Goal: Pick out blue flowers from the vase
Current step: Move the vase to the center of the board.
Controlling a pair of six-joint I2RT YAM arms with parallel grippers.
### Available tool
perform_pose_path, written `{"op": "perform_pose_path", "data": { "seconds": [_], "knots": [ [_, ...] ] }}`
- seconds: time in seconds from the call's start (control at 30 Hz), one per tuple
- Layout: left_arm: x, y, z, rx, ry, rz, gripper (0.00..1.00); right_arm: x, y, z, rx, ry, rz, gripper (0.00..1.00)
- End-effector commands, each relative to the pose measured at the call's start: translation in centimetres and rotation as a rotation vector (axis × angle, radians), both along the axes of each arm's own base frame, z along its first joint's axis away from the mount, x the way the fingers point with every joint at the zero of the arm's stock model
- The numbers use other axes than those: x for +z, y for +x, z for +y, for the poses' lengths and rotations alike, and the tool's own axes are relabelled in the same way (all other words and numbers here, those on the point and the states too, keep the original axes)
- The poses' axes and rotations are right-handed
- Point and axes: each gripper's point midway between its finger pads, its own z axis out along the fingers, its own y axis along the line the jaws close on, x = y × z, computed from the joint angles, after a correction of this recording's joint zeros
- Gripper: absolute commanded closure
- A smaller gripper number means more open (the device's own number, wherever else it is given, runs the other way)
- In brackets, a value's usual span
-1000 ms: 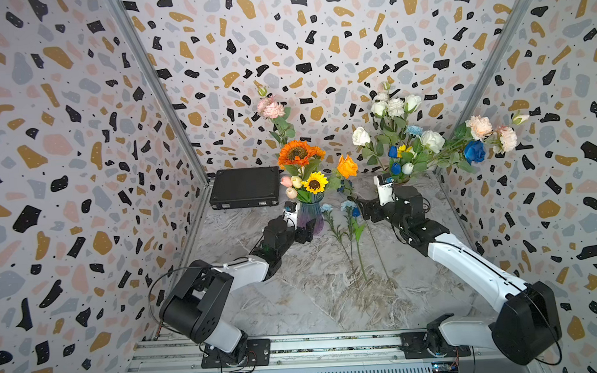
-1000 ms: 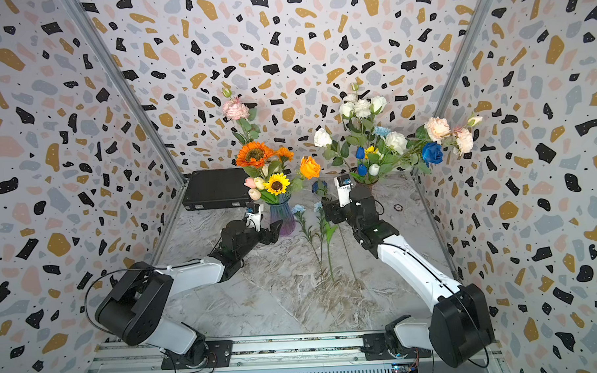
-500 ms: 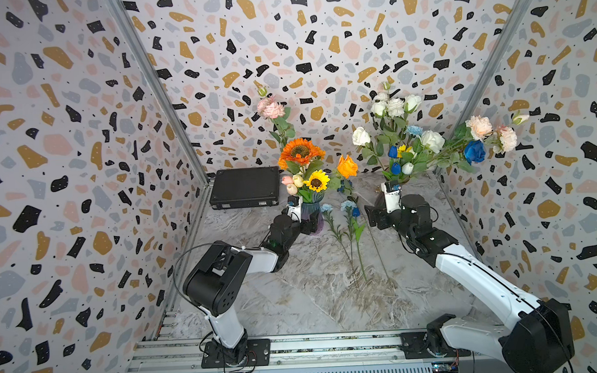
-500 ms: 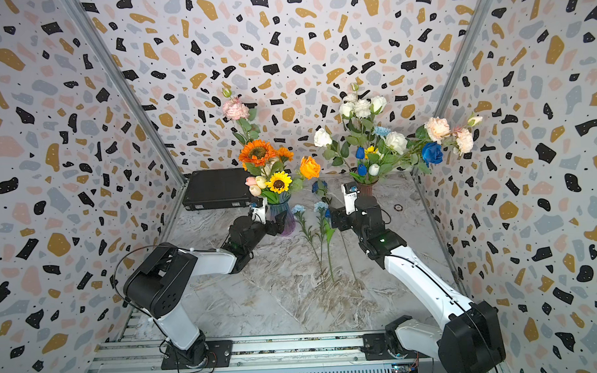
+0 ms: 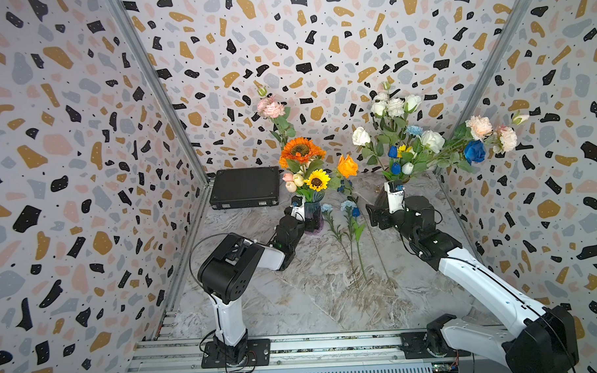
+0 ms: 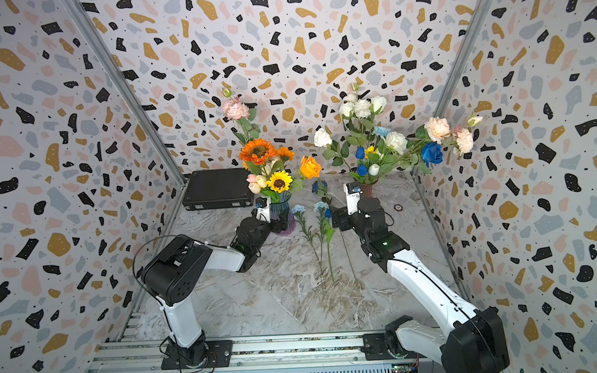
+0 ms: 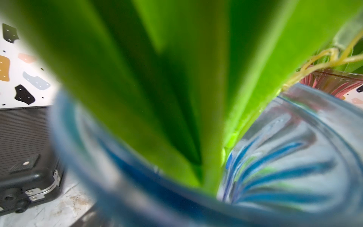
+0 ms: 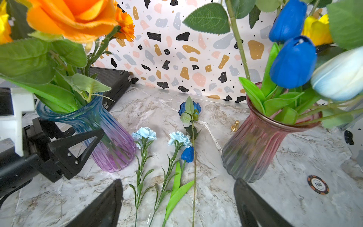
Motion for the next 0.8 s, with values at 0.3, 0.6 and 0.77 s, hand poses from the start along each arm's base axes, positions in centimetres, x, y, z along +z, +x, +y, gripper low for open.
{"op": "perform_pose_path", "data": {
  "seconds": [0.3, 0.6, 0.77],
  "knots": [
    [1.8, 1.4, 1.8, 0.121, 0.086, -0.101, 0.09, -0.1, -0.2, -3.8, -0.133, 0.034, -0.005, 0.11],
    [1.7, 2.4, 4.7, 0.218, 0.124, -0.107, 0.08, 0.7, -0.4, -6.7, -0.204, 0.051, -0.010, 0.11],
    [1.4, 3.1, 5.6, 0.240, 0.140, -0.107, 0.08, 1.2, -0.5, -7.6, -0.227, 0.040, -0.011, 0.11]
  ]
}}
